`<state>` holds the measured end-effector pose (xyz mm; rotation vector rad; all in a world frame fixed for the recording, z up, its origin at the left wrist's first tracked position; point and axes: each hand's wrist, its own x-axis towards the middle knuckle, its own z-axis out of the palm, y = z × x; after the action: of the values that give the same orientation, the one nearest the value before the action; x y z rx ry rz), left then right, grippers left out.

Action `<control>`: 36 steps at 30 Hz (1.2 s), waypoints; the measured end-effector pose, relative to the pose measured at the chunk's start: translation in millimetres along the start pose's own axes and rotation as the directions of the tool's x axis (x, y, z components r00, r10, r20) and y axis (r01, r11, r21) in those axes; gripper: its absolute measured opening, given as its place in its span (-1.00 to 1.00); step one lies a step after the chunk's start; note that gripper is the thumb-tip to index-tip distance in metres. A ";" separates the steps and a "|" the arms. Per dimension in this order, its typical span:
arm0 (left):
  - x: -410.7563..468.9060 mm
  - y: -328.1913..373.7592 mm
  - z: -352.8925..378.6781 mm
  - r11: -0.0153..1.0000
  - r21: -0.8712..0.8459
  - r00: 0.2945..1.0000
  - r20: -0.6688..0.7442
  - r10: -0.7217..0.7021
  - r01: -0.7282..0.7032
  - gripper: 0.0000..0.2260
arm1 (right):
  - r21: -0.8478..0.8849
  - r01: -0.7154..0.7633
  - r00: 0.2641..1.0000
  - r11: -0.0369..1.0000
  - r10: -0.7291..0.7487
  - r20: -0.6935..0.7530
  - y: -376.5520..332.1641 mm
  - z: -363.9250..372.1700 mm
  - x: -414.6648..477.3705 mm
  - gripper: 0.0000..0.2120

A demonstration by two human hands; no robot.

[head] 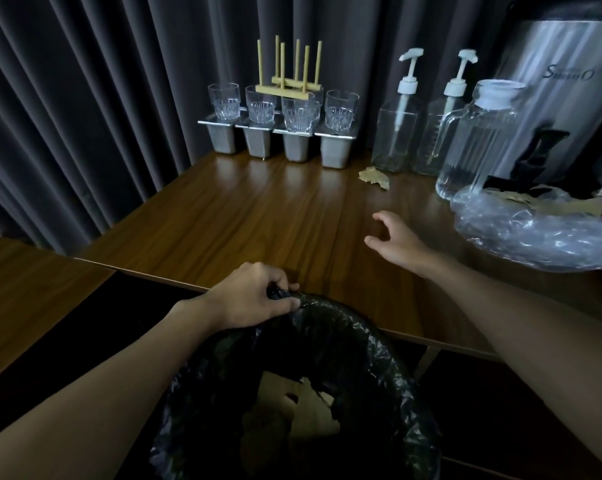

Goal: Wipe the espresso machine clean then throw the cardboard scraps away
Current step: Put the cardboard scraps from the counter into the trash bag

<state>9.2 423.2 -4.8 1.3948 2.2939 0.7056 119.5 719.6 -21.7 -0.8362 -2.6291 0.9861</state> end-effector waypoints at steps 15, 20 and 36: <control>-0.5 8.7 -3.0 0.992 -0.063 0.994 0.032 -0.109 0.111 -0.84 | -0.368 -0.045 0.992 0.929 -0.002 -0.126 22.6 -10.8 123.1 -0.38; -1.4 9.1 -1.5 0.990 -0.061 0.992 0.026 -0.122 0.124 -0.84 | -0.399 -0.050 0.998 0.915 0.035 -0.045 23.6 -11.9 128.5 -0.42; -4.6 9.0 2.4 0.993 -0.046 0.994 -0.013 -0.106 0.105 -0.84 | -0.182 0.388 0.921 0.903 -0.376 0.101 -1.0 11.6 24.3 -0.69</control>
<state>19.0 423.0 -1.2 1.2421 2.3285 0.7329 94.9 726.8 -29.8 -0.2989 -2.8251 0.6630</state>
